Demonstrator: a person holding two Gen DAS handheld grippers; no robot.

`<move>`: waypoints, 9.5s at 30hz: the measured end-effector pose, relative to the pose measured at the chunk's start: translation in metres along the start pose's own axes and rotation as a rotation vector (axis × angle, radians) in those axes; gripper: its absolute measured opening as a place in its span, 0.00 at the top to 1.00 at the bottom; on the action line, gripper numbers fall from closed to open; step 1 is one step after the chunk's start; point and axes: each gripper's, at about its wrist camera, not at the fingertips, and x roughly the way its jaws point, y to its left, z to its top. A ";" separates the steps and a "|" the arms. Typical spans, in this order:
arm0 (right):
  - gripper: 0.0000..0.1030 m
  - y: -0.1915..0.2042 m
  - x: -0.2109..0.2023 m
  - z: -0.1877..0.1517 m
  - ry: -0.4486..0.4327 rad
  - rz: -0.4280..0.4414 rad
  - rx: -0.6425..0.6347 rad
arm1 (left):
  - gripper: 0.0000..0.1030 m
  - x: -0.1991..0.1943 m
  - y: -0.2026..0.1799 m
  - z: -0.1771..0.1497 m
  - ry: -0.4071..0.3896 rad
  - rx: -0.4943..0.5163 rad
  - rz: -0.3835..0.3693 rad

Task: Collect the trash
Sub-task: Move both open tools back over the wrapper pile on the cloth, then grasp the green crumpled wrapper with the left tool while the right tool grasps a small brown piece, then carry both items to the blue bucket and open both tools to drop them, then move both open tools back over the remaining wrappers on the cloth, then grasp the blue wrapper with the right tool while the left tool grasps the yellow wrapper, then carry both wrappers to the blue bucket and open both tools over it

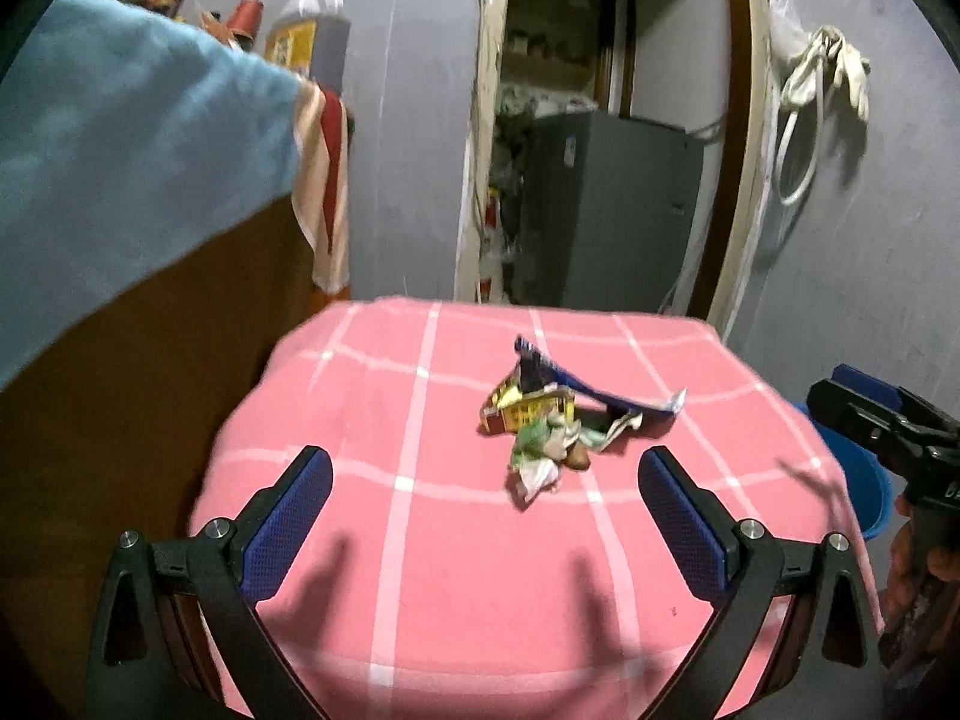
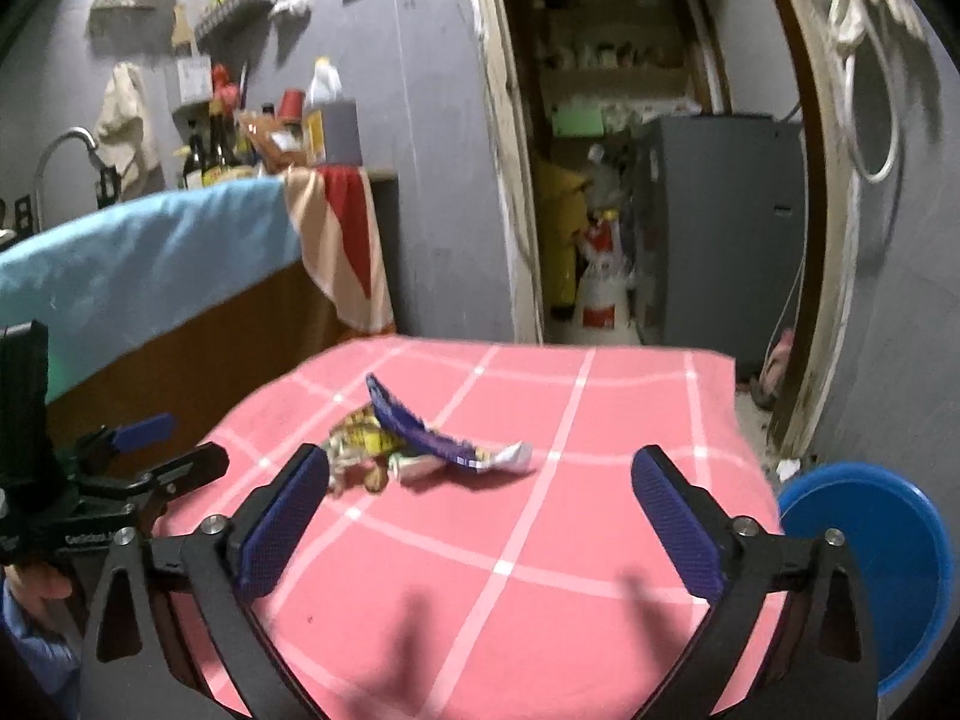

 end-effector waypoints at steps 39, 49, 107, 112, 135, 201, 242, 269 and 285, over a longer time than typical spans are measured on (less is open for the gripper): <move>0.76 0.056 0.131 -0.006 0.427 0.235 -0.086 | 0.91 0.064 0.041 0.009 0.277 -0.199 -0.120; 0.87 0.067 0.138 -0.005 0.435 0.167 -0.157 | 0.91 0.050 0.036 0.011 0.246 -0.198 -0.112; 0.87 -0.133 -0.150 -0.030 -0.236 -0.432 0.025 | 0.91 0.027 -0.277 0.041 -0.041 0.076 -0.548; 0.87 -0.149 -0.139 -0.039 -0.185 -0.441 0.076 | 0.91 0.056 -0.288 0.031 0.113 0.106 -0.563; 0.66 -0.178 -0.111 -0.051 -0.017 -0.421 0.188 | 0.45 0.074 -0.241 0.014 0.252 0.015 -0.497; 0.00 0.014 0.093 0.036 0.118 0.119 -0.057 | 0.03 0.006 0.045 0.023 -0.144 -0.134 0.121; 0.87 -0.047 0.135 0.017 0.322 0.098 0.083 | 0.04 0.103 -0.002 0.038 0.204 -0.007 -0.033; 0.93 -0.053 0.127 0.009 0.350 0.077 0.098 | 0.51 0.108 -0.017 0.031 0.279 -0.079 -0.091; 0.93 -0.037 -0.035 0.024 -0.141 -0.012 -0.086 | 0.51 0.004 -0.080 0.056 -0.150 -0.111 -0.269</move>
